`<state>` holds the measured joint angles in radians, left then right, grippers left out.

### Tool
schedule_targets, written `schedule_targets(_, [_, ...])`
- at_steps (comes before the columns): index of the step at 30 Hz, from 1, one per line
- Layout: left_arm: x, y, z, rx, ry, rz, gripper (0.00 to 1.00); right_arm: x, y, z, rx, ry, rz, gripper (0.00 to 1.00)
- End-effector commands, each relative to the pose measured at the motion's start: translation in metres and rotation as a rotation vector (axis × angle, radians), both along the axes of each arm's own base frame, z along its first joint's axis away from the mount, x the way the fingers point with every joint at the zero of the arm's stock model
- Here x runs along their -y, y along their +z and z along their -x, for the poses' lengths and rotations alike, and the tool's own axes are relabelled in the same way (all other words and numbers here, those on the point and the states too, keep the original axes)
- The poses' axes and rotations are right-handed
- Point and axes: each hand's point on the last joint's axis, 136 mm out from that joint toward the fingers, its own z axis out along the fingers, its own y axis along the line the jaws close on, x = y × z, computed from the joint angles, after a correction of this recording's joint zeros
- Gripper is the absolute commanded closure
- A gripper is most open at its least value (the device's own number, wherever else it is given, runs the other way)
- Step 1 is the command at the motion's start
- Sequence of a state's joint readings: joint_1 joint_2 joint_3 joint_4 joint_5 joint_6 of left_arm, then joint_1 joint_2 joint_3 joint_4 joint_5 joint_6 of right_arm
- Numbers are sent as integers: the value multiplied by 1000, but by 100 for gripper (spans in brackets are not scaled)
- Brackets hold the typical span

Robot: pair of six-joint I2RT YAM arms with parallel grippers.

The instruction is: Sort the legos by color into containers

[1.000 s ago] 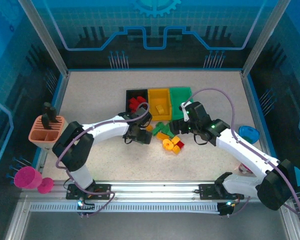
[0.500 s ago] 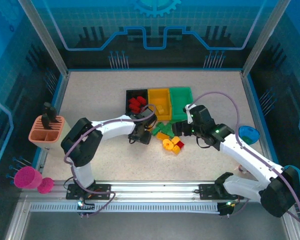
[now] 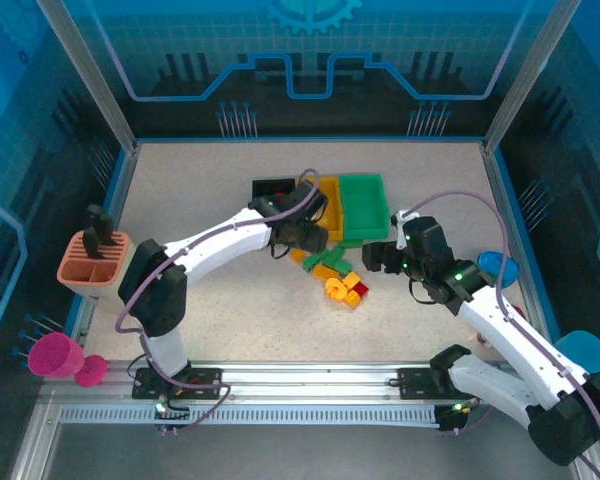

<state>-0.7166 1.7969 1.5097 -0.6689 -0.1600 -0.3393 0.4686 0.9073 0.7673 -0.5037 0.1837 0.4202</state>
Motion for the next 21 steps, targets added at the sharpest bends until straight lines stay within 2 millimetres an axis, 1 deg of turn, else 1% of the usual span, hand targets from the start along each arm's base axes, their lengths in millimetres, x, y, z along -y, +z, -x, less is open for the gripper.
schedule_targets(1, [29, 21, -16, 25, -56, 65, 43, 23, -11, 11, -46, -105, 5, 10])
schedule_targets(5, [57, 31, -38, 45, -73, 121, 42, 35, -9, 24, -25, -145, -9, 10])
schedule_targets(9, [81, 26, -61, 50, -88, 159, 42, 48, -5, 36, -12, -180, -7, 8])
schedule_targets(11, [89, 24, -71, 55, -85, 161, 42, 48, -3, 40, -7, -174, -22, 8])
schedule_targets(15, [103, 22, -86, 76, -88, 189, 41, 42, -7, 46, -18, -144, -61, 8])
schedule_targets(21, [116, 15, -101, 78, -99, 200, 40, 37, -14, 50, -30, -123, -93, 9])
